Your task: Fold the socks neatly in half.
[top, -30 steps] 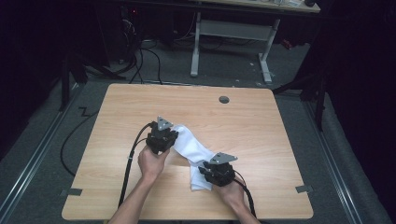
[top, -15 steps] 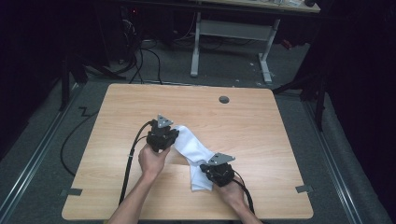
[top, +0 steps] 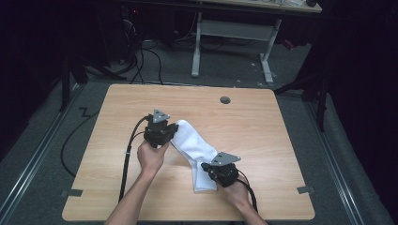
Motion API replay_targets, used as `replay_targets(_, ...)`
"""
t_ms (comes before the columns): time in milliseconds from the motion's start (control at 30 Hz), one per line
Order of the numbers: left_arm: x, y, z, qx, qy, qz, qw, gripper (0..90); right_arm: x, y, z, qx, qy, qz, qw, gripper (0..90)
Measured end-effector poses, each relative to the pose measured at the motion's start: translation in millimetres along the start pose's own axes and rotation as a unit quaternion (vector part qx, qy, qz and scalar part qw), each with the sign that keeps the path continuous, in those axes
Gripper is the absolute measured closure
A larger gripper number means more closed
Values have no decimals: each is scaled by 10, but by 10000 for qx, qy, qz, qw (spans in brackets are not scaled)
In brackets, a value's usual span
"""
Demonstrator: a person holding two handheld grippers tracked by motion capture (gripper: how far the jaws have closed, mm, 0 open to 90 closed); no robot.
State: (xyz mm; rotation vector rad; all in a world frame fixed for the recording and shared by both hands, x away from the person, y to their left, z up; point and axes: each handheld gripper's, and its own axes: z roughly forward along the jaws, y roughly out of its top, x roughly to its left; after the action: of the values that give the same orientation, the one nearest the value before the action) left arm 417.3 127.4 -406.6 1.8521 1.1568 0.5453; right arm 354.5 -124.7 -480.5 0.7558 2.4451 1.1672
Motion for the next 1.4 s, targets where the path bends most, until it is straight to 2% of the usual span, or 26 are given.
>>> replay_targets(200, 53, -6, 6, 44, 157, 17, 9999, 840, 32, 30, -49, -110, 157, -46, 9998, 892)
replay_targets(300, 75, -18, 43, 88, 209, 14, 9997, 839, 59, 38, -35, -82, 209, -126, 9997, 892)
replay_targets(567, 69, -65, 164, 192, 273, 11, 9994, 839, 47, 14, 54, 41, 329, -142, 9993, 891)
replay_targets(900, 103, -91, 210, 261, 414, 73, 9988, 839, 52, -17, 124, 155, 431, -174, 9988, 890)
replay_targets(1167, 84, -135, 342, 352, 390, 54, 9986, 835, 96, -90, 215, 311, 535, -139, 9980, 881)
replay_targets(1400, 45, -175, 416, 434, 311, 48, 9986, 833, 139, -149, 203, 281, 745, -61, 9968, 851)
